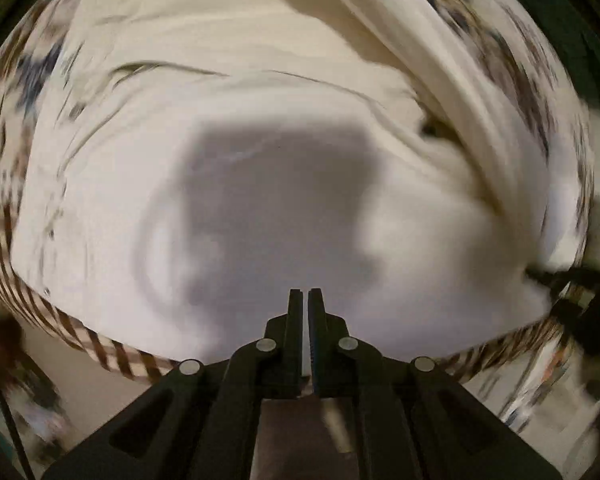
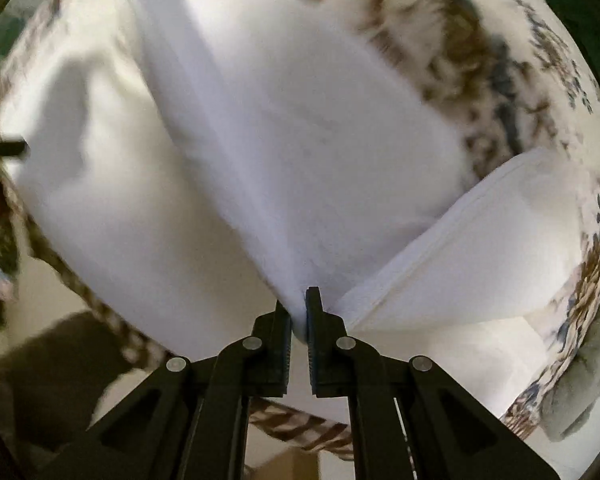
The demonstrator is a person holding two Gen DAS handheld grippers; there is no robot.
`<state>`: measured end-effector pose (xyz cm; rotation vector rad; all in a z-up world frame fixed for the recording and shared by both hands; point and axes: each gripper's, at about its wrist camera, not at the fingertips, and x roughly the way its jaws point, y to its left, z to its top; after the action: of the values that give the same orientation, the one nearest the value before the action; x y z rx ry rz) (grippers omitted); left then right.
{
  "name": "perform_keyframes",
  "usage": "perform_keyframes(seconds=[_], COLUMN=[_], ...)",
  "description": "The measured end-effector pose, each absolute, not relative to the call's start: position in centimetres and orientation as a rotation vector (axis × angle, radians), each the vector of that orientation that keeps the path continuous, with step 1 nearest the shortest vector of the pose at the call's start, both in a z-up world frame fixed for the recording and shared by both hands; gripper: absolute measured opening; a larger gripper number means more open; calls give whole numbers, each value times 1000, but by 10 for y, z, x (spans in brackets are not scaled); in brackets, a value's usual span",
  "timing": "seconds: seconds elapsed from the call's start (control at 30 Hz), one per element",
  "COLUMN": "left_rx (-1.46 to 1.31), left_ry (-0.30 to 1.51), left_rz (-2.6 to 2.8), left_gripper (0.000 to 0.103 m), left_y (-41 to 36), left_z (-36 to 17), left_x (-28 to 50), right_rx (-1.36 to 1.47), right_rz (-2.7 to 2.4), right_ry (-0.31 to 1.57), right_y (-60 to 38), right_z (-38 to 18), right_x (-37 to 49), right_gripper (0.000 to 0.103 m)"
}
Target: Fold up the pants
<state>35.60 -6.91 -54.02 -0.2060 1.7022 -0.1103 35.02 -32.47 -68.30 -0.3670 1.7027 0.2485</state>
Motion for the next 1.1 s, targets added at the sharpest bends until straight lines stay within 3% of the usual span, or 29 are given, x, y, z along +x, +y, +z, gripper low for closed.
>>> perform_keyframes(seconds=[0.07, 0.13, 0.2, 0.23, 0.3, 0.33, 0.37, 0.43, 0.57, 0.7, 0.73, 0.77, 0.87, 1.1], left_rx=[-387, -541, -656, -705, -805, -839, -848, -789, -743, -621, -615, -608, -576, -523], left_ry=[1697, 1652, 1586, 1556, 1490, 1463, 1447, 1446, 1543, 1721, 1737, 1731, 1682, 1547], left_rz=[-77, -69, -59, -57, -51, -53, -58, 2, 60, 128, 147, 159, 135, 109], left_gripper=[4, 7, 14, 21, 24, 28, 39, 46, 52, 51, 49, 36, 14, 7], left_y=[-54, -43, -35, -32, -31, -31, -33, -37, -48, -65, -66, -68, -72, -84], left_z=[-537, -528, -513, -507, -493, -490, -488, -493, -528, -586, -597, -604, -598, -576], left_x=[376, 397, 423, 435, 468, 483, 496, 529, 575, 608, 609, 608, 592, 566], right_rx=[-267, -149, 13, 86, 205, 238, 278, 340, 413, 489, 509, 526, 575, 581], right_rz=[178, 133, 82, 62, 21, 5, -18, -61, -112, -143, -162, -187, -324, -528], right_ry=[1752, 1768, 1738, 1719, 1695, 1687, 1677, 1673, 1677, 1672, 1660, 1642, 1534, 1530], right_y=[-328, -334, -341, -345, -352, -354, -357, -363, -374, -387, -395, -408, -452, -517], right_z=[-690, -686, -671, -663, -653, -651, -650, -653, -662, -663, -659, -654, -628, -626], right_x=[358, 368, 378, 382, 388, 389, 391, 394, 400, 402, 405, 407, 403, 424], right_gripper=[17, 36, 73, 76, 77, 77, 77, 77, 77, 77, 77, 77, 77, 77])
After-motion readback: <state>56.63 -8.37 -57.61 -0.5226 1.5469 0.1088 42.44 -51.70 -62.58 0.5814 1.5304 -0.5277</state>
